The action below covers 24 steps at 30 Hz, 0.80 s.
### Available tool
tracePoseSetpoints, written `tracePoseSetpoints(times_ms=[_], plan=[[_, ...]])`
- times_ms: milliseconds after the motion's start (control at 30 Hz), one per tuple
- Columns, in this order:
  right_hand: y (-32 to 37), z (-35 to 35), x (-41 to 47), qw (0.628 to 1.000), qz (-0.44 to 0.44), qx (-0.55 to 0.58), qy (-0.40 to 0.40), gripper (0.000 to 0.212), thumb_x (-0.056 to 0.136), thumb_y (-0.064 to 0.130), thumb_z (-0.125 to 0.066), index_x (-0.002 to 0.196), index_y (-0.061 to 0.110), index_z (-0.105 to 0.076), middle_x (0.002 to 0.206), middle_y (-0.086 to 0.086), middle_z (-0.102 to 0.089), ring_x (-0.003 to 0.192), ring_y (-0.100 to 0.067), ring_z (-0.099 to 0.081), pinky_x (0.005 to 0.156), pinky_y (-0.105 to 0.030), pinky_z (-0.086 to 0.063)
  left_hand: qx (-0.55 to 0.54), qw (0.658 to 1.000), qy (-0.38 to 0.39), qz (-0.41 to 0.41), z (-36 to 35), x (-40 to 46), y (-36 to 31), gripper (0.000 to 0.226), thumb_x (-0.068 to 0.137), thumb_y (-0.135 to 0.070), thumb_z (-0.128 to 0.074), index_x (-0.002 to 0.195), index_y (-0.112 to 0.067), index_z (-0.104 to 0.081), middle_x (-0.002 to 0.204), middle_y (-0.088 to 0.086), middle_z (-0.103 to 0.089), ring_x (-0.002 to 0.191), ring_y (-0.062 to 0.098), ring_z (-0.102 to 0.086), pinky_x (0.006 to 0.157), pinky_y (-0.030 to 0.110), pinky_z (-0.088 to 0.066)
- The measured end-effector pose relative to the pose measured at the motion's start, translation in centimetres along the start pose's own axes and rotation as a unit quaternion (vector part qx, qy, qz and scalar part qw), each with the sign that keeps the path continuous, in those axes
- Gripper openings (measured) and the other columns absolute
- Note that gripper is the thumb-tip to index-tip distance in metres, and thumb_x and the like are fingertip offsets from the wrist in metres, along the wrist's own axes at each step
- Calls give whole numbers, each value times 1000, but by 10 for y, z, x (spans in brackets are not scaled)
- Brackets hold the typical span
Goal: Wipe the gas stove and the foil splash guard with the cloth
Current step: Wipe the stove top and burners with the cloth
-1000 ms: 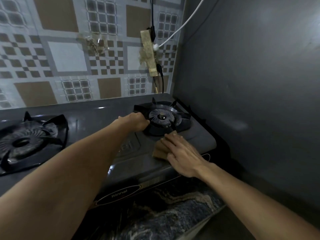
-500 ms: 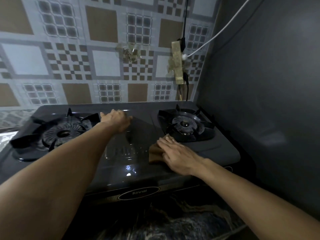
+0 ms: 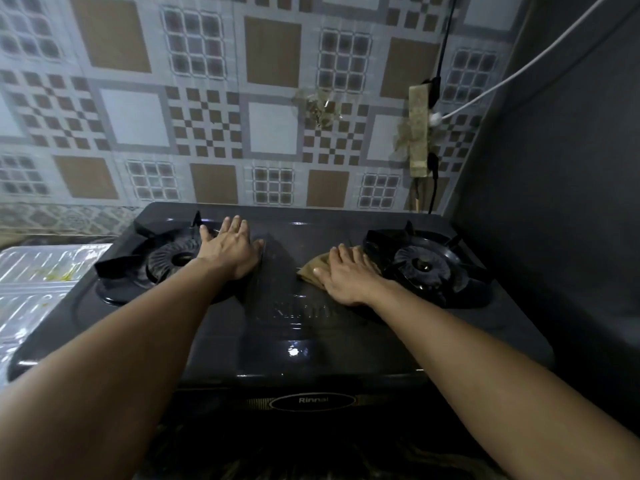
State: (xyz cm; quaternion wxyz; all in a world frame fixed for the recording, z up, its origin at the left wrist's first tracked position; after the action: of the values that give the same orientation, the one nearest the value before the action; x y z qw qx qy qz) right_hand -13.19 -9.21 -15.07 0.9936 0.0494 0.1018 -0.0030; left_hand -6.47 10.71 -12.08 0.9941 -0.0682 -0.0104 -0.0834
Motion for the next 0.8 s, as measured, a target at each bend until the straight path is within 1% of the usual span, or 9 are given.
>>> tracePoseSetpoints(times_ms=[133,300,400,500,600,700,767,800], plan=[[-4,7,36,999,-28,18,3,75,98,57,-16,154,9,1,162,-12,8,147,-39,9,120,-49,3,-9,1000,-5,6,-6,-1,4,68,100,-50,-19,155,-10,-12,164,4,-3,151,19,2,118,56,1],[-4,25,84,998,-53,16,-16,71,99,53,-15,154,11,-3,163,-10,3,147,-39,6,120,-50,1,-41,999,18,1,-13,2,8,64,102,-45,-19,155,-13,-5,164,-1,5,150,14,11,119,55,3],[11,32,112,999,-38,17,-24,69,99,51,-14,154,11,-4,163,-10,2,147,-39,5,119,-51,2,-64,998,15,-2,-11,4,10,61,103,-41,-20,156,-14,-6,164,-2,4,149,13,11,120,52,2],[38,31,120,999,13,-11,-32,68,99,50,-15,154,12,-6,162,-13,0,147,-42,3,119,-53,2,-91,996,4,2,-6,6,12,57,103,-37,-20,155,-15,-10,164,-4,-1,150,12,8,120,50,0],[63,18,90,997,73,-33,-19,66,99,49,-17,154,14,-6,162,-12,1,147,-41,4,119,-52,2,-110,994,-3,10,-4,4,12,55,103,-34,-21,154,-16,-14,164,-5,-5,150,11,6,120,53,-1],[83,0,27,990,131,-48,-23,69,98,50,-17,154,13,-3,162,-13,4,147,-39,6,120,-52,2,-115,993,-9,17,-5,2,13,54,102,-33,-20,154,-17,-16,163,-6,-6,150,11,5,119,55,-2],[84,-13,-20,986,152,-60,-32,76,92,57,-8,154,13,-3,162,-12,3,148,-35,5,120,-49,2,-116,993,-9,16,-6,3,14,54,102,-33,-20,154,-17,-16,163,-6,-6,150,11,4,119,56,-3],[78,-15,-33,986,147,-64,-36,80,89,60,-3,154,14,-4,162,-10,2,149,-34,3,121,-48,1,-118,993,-7,15,-6,3,15,54,102,-33,-20,154,-18,-16,163,-5,-6,150,11,5,119,56,-3]])
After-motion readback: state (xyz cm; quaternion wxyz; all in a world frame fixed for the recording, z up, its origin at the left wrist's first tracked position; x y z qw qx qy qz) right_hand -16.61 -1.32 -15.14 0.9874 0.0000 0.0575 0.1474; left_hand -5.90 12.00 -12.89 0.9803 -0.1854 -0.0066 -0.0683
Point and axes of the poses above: each hand's wrist, its own x-axis towards the middle knuckle, its own z-axis out of the back of the hand, y = z × x, the point moved 10 cm from there along x, towards the middle knuckle
